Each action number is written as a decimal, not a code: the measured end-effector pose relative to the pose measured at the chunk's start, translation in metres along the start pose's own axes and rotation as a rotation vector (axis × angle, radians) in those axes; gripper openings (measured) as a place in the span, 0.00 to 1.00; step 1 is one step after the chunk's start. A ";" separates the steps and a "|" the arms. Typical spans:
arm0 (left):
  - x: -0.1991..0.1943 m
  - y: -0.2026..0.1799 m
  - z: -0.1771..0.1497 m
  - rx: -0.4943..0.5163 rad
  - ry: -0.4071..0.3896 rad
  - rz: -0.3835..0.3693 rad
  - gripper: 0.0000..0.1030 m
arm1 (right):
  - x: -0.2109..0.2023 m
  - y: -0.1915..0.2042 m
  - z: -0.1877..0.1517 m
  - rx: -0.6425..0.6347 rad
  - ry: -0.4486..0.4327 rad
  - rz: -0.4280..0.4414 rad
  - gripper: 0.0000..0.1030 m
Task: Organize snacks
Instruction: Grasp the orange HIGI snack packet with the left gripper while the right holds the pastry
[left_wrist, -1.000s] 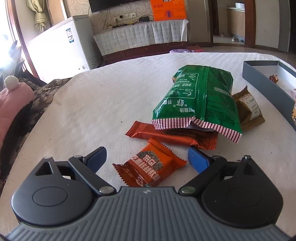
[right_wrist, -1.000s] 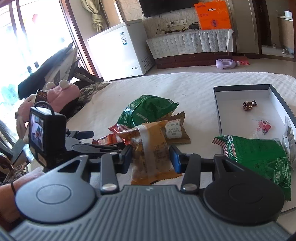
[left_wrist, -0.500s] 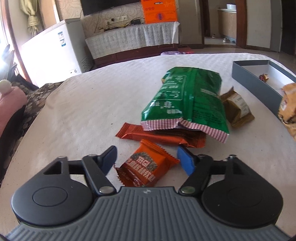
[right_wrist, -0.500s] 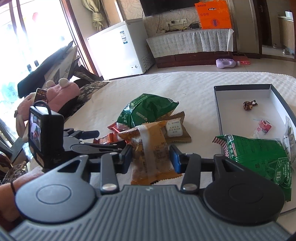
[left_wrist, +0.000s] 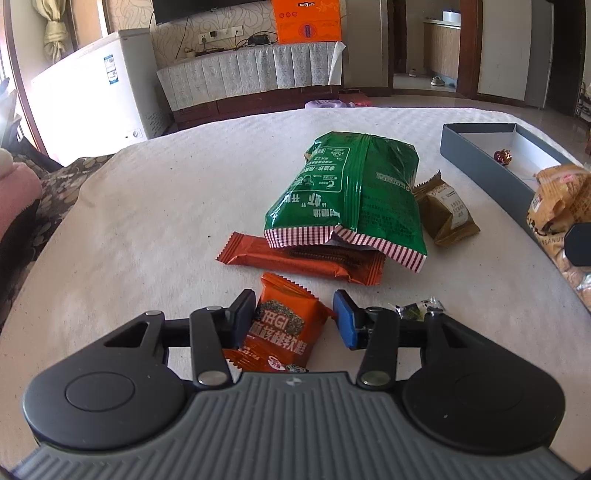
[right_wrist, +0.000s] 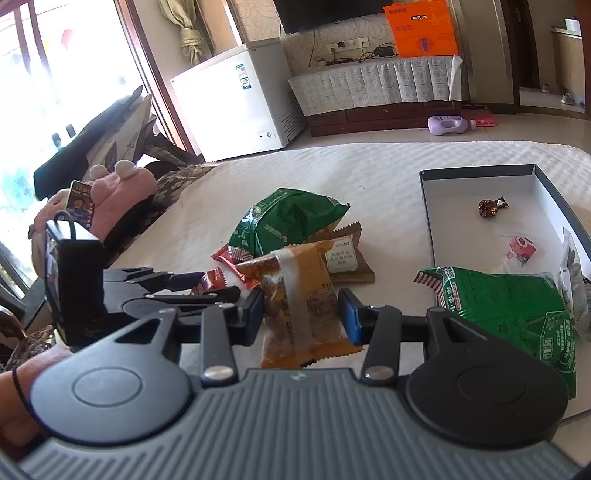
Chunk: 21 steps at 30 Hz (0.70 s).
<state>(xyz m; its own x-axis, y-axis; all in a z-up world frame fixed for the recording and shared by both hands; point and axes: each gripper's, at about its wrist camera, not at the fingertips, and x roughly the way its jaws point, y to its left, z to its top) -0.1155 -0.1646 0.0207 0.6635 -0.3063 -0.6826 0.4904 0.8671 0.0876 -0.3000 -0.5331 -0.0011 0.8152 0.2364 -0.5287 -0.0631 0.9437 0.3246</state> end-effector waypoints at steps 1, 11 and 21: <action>-0.002 0.002 -0.001 -0.006 0.002 -0.007 0.51 | 0.000 0.000 0.000 0.000 0.000 0.000 0.46; -0.002 0.011 -0.010 0.036 -0.001 0.062 0.80 | -0.002 -0.003 -0.001 0.010 0.003 0.008 0.46; -0.009 0.015 -0.015 0.004 0.052 0.014 0.84 | -0.001 -0.002 0.000 0.003 0.011 0.015 0.46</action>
<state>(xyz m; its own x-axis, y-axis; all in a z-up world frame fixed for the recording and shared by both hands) -0.1230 -0.1427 0.0171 0.6402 -0.2732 -0.7180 0.4833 0.8697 0.1000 -0.3003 -0.5350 -0.0014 0.8081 0.2530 -0.5320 -0.0737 0.9394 0.3348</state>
